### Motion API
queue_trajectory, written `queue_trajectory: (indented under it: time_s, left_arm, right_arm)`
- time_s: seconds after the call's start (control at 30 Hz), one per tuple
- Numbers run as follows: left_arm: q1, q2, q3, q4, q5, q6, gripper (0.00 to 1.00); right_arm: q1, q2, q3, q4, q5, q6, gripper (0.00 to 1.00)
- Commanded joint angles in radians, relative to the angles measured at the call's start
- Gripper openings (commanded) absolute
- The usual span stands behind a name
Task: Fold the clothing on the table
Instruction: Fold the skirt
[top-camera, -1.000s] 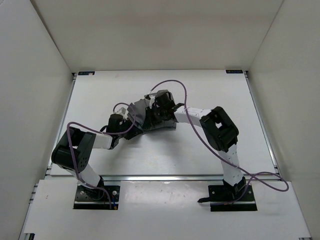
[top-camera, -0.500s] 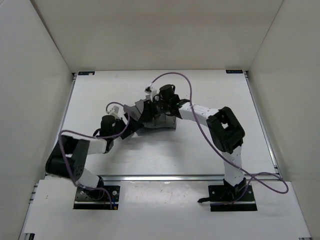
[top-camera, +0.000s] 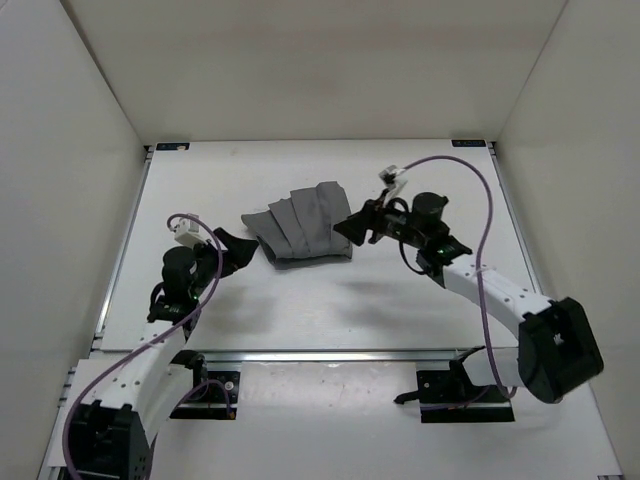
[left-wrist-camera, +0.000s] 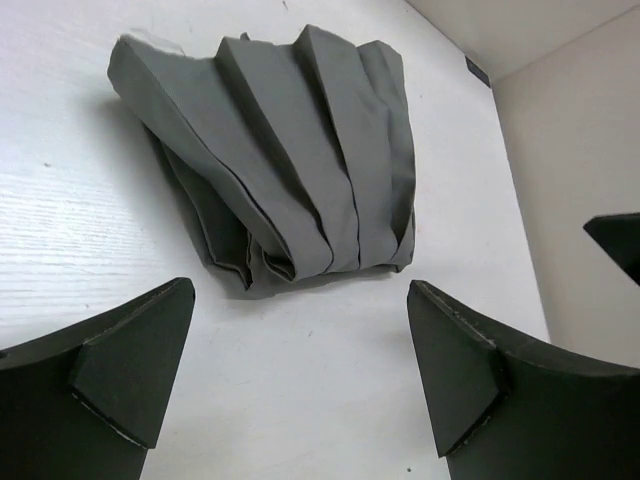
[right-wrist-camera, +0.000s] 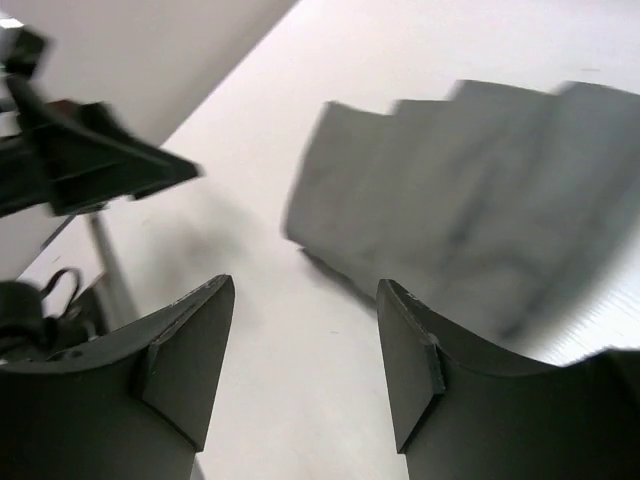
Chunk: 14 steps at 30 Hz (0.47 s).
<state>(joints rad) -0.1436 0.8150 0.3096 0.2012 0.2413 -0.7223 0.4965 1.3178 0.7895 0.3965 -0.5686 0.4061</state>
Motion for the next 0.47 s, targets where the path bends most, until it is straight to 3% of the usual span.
queue_trajectory:
  time_s: [0.0,0.13,0.23,0.43]
  left_arm:
    - [0.001,-0.062,0.095,-0.157,0.001,0.133,0.99]
    - [-0.024,0.061,0.241,-0.296,0.055,0.218,0.99]
    - [-0.03,0.241,0.347,-0.431,0.079,0.276,0.98]
    - [-0.079,0.335,0.405,-0.559,0.033,0.351,0.99]
  right_arm:
    - [-0.065,-0.121,-0.058,0.032,0.11,-0.019,0.56]
    - [-0.156,-0.254,-0.145,0.004,0.125,-0.02,0.59]
    - [-0.214,-0.307,-0.167,-0.031,0.102,-0.026,0.6]
    - [-0.27,-0.356,-0.199,-0.042,0.073,-0.03,0.6]
